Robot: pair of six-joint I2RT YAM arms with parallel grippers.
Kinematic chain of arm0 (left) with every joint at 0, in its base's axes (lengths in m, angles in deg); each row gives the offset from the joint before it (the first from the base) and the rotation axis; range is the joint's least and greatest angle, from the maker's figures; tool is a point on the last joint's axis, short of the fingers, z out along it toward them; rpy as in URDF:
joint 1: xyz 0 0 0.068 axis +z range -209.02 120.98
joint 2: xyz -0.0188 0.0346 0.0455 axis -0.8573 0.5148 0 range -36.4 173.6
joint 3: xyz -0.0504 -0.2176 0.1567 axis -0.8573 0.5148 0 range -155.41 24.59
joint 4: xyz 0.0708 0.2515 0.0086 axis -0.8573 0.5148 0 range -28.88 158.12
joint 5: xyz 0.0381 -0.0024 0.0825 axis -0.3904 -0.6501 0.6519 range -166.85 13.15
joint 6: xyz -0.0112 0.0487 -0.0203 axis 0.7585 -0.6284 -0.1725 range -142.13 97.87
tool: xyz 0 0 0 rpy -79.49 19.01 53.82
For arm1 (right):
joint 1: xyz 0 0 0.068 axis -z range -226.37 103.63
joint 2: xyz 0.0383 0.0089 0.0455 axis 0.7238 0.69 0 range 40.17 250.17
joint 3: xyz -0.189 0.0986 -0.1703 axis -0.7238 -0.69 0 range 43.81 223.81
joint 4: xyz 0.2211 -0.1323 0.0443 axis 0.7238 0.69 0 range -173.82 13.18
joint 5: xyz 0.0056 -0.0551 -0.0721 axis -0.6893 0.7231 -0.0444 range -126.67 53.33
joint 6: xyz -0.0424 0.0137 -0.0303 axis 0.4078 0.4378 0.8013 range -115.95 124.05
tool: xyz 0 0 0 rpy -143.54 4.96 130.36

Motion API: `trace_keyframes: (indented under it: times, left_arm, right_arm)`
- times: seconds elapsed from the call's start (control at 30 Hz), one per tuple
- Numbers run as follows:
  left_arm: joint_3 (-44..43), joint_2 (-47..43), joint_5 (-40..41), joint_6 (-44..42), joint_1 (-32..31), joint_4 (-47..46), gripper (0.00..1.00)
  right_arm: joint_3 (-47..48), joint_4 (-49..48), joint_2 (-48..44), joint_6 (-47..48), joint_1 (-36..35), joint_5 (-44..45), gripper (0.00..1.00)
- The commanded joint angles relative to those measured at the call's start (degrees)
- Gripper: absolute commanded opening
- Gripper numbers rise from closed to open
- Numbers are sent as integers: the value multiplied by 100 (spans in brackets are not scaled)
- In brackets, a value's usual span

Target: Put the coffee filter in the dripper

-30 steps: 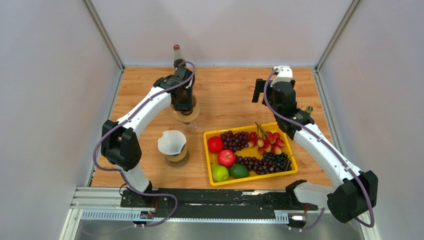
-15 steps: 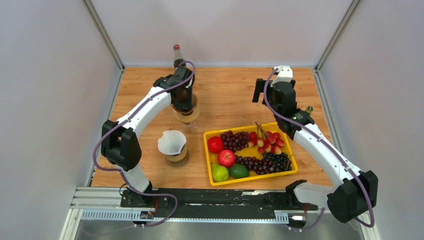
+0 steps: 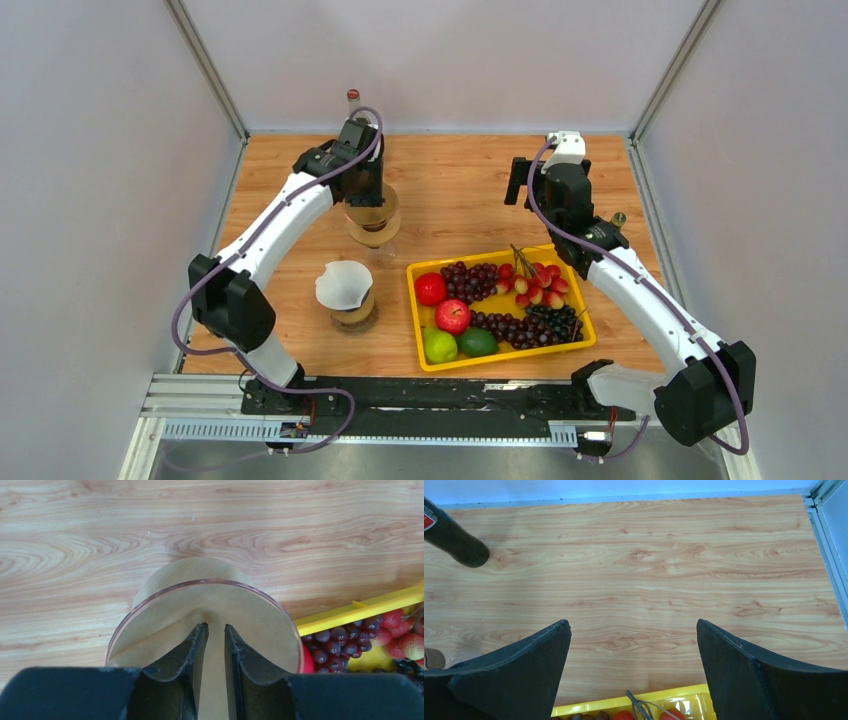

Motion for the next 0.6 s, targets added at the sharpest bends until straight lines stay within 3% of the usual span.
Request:
trace_keyframes:
  times: [0.0, 0.23, 0.3, 0.33, 0.4, 0.57]
  left_arm:
    - [-454, -370, 150, -85, -64, 41, 31]
    - [-884, -979, 183, -229, -89, -226, 51]
    - [-896, -1236, 240, -282, -93, -437, 66]
    - [-880, -1424, 295, -301, -92, -598, 81]
    - [-758, -1676, 678, -360, -89, -852, 97]
    - [-476, -1913, 1815, -394, 242, -1058, 100]
  right_arm:
    - [23, -172, -122, 25, 35, 70, 100]
    - [50, -175, -153, -76, 45, 130, 100]
    - [52, -177, -182, -125, 45, 197, 100]
    - [50, -174, -195, -160, 42, 257, 100]
    - [50, -176, -244, -250, 66, 373, 100]
    - [41, -175, -311, -489, 109, 855, 100]
